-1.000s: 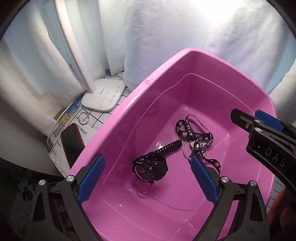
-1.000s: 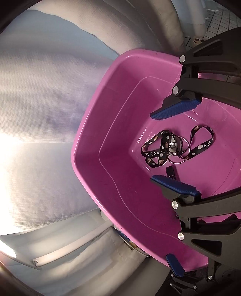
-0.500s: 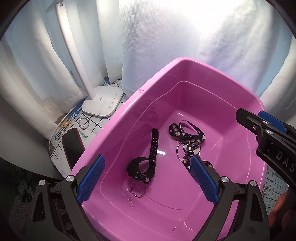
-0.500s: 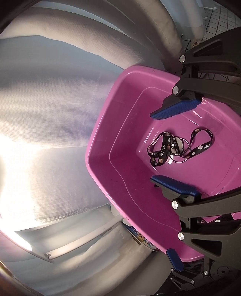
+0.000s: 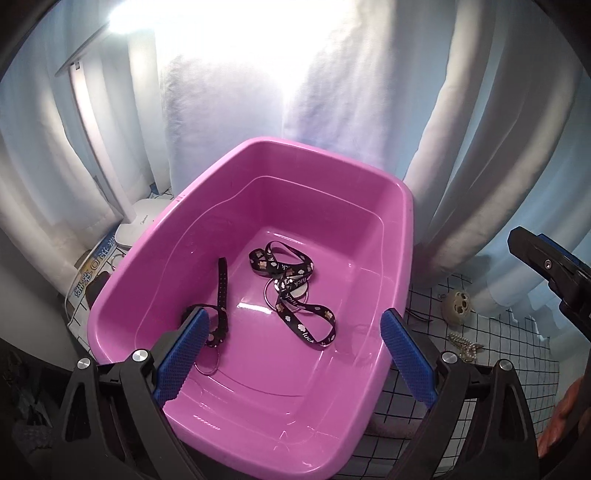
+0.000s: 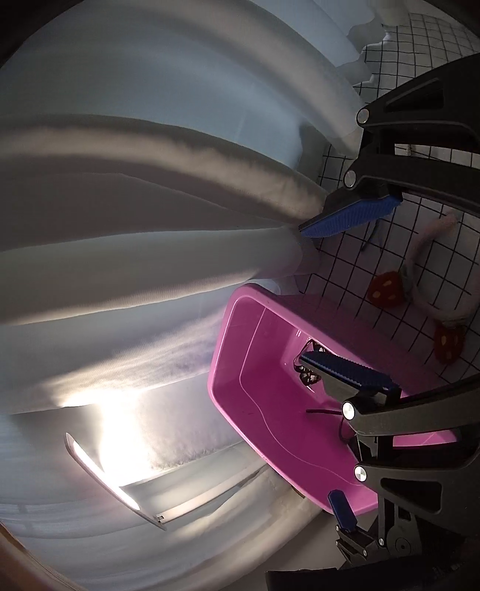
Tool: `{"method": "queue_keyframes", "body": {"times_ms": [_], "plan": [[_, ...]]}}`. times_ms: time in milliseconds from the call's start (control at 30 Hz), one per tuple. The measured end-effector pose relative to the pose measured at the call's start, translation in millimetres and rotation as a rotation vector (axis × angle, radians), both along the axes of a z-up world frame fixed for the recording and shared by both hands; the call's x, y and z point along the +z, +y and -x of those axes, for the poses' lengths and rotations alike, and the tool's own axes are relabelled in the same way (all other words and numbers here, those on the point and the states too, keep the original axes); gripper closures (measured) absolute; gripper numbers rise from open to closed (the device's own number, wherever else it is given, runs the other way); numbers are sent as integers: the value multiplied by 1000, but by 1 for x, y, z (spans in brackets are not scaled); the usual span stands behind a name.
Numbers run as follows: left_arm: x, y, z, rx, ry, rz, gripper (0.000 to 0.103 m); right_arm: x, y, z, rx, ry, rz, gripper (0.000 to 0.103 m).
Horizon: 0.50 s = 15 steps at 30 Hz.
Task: Organize jewelry
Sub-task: 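Withdraw both tools toward the pink headband and pearl hair clip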
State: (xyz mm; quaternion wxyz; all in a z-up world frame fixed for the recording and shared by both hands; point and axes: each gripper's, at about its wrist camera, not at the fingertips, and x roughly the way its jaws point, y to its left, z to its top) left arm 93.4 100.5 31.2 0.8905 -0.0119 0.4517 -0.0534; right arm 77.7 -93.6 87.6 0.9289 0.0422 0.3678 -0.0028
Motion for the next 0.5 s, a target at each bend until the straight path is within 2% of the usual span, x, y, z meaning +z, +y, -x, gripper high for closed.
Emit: {"method": "queue_keyframes", "body": {"times_ms": [233,500], "plan": [[2,-61,26,-103,-21,12,11,-9,-80,57,-153,21,14,42],[-28,-99,47,-140,36,-3,11,-46,-143,96,-238,71,-12,42]]}}
